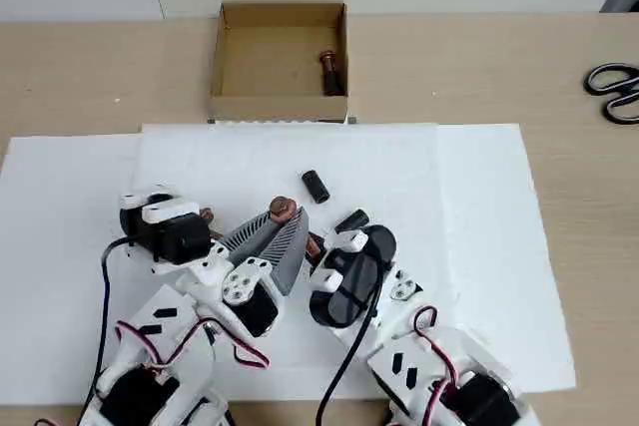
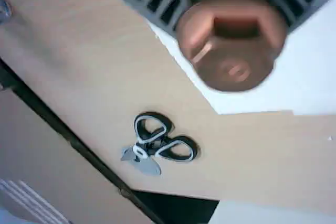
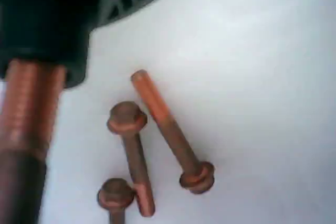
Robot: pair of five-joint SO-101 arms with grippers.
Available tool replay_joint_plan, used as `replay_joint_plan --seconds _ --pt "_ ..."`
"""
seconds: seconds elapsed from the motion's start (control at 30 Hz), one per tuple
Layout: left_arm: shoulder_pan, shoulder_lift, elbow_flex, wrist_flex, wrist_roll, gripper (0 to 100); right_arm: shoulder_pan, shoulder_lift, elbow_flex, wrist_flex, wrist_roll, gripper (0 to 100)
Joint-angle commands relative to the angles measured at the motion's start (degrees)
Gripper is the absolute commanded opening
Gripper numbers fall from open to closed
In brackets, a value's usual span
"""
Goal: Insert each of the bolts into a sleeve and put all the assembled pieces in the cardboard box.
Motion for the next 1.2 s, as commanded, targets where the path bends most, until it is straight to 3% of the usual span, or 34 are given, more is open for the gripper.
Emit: replay_joint_plan --seconds 0.0,0.2,0.4,0.63,0.83,1.03,1.17 --pt "0.18 0.44 1.71 2.46 -0.26 0 1.10 -0.22 -4.13 -3.82 0.70 0.2" --pt "0.18 0.35 2.24 7.82 -0.26 0 1.10 -0.57 -4.04 -4.44 2.64 0.2" --pt "0.09 0.35 1.89 7.91 -2.02 1 1.10 -0.40 -3.87 -4.44 2.64 0.2" --pt "-0.18 0.44 0.75 8.18 -8.26 17 1.36 -0.40 -3.78 -4.09 2.64 0.2" --pt "-0.35 0.62 -3.21 10.37 -14.51 17 1.54 -0.40 -2.90 -4.09 2.64 0.2" --pt "-0.53 0.62 -9.19 16.09 -14.59 17 3.91 -0.66 0.26 -4.62 2.37 0.2" --pt "-4.48 0.62 -13.67 19.25 -14.59 17 4.00 -0.66 0.79 -4.62 2.46 0.2"
